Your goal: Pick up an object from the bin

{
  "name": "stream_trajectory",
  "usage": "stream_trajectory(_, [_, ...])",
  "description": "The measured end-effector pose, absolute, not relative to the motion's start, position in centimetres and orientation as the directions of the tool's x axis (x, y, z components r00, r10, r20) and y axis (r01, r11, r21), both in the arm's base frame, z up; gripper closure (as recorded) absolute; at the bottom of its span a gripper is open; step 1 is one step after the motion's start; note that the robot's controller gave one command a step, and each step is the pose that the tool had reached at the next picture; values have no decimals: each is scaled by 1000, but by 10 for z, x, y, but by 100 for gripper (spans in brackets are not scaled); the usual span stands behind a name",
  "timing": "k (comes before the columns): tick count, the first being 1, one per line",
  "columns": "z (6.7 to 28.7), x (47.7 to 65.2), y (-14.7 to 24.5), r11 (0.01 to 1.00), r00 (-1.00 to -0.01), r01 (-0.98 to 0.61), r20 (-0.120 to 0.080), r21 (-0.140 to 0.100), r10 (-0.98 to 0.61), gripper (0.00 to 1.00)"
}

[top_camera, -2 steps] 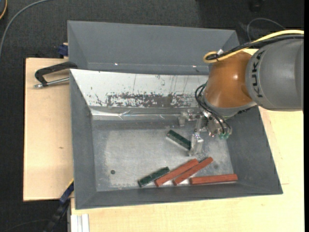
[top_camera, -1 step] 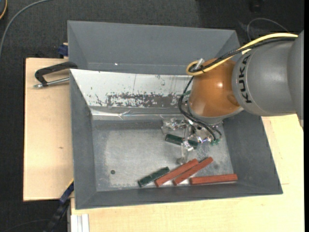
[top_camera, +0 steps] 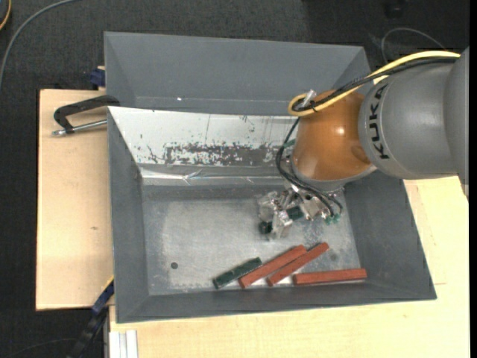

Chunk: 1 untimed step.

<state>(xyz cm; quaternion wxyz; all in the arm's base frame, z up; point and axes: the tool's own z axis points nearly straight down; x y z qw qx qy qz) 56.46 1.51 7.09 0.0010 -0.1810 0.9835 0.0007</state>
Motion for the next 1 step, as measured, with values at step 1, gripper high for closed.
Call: stream_trajectory(1, [233,560,26,783,-783,-622,-12,-7,-622,100])
